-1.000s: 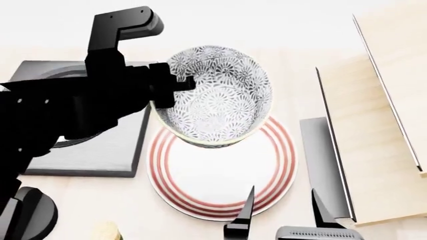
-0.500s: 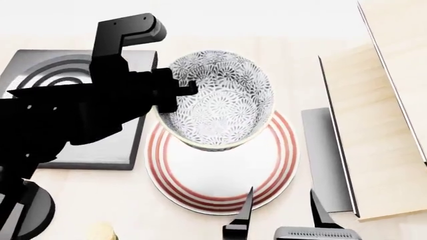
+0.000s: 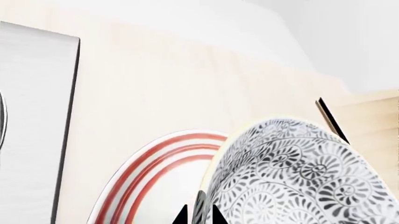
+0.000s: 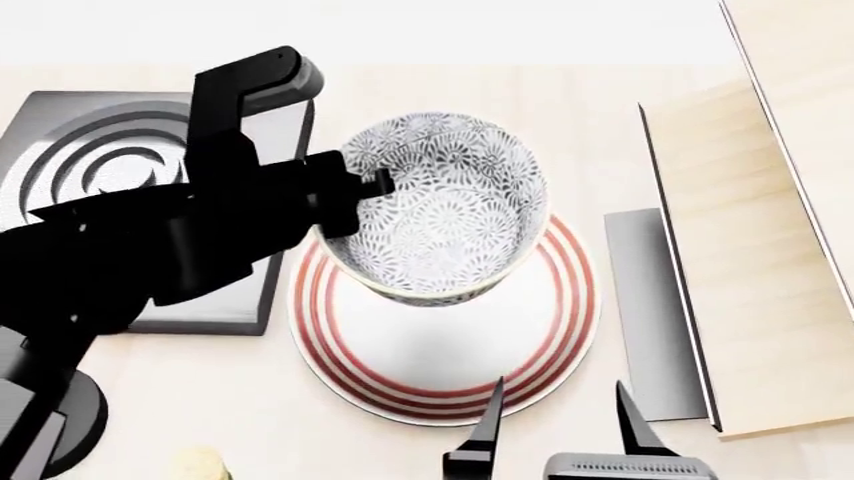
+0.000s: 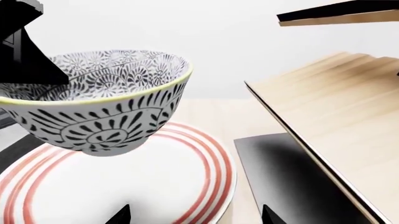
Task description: Pick up the akita bowl and put it on the plate.
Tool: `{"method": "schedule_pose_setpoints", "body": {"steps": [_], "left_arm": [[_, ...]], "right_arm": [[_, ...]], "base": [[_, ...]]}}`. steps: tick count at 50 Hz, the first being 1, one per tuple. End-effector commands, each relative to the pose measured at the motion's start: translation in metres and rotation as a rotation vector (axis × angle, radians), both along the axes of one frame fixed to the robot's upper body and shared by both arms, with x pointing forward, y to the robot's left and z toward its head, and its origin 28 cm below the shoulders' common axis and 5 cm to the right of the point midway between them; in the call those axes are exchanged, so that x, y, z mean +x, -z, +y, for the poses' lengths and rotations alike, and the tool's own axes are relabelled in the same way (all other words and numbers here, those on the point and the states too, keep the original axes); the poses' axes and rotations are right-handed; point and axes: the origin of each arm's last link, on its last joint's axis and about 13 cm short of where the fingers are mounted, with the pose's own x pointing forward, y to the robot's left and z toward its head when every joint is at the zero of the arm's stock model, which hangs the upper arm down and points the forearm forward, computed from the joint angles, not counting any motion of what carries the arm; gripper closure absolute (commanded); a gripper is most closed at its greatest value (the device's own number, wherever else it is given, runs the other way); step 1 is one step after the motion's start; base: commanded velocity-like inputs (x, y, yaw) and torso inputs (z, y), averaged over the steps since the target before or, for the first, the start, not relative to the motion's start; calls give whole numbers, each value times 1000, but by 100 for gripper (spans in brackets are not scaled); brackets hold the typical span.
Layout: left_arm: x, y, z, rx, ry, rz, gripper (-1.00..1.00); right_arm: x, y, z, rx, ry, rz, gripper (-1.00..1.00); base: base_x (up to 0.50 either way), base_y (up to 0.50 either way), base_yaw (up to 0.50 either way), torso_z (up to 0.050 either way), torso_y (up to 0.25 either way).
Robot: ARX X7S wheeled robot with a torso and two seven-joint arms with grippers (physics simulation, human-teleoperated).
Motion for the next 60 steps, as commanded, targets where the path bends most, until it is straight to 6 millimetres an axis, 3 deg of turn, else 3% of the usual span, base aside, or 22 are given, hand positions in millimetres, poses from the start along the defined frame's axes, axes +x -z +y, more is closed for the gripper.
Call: {"method": "schedule_pose_setpoints", "body": {"steps": [1,13,38,60], "left_arm": [[3,6,0,-118,-5,12,100],[4,13,1,-222,-11,22,100],[-2,36,6,-263,-68,38,100],[-16,43,1,-186,-52,8,100]], "right_arm": [[1,1,1,-3,-2,5,-100],[2,2,1,-6,-5,7,-100],[1,4,1,-4,-2,12,-100],[1,3,1,-1,-4,11,-100]], "base": [[0,0,0,0,0],[0,0,0,0,0],[0,0,0,0,0],[0,0,0,0,0]]}}
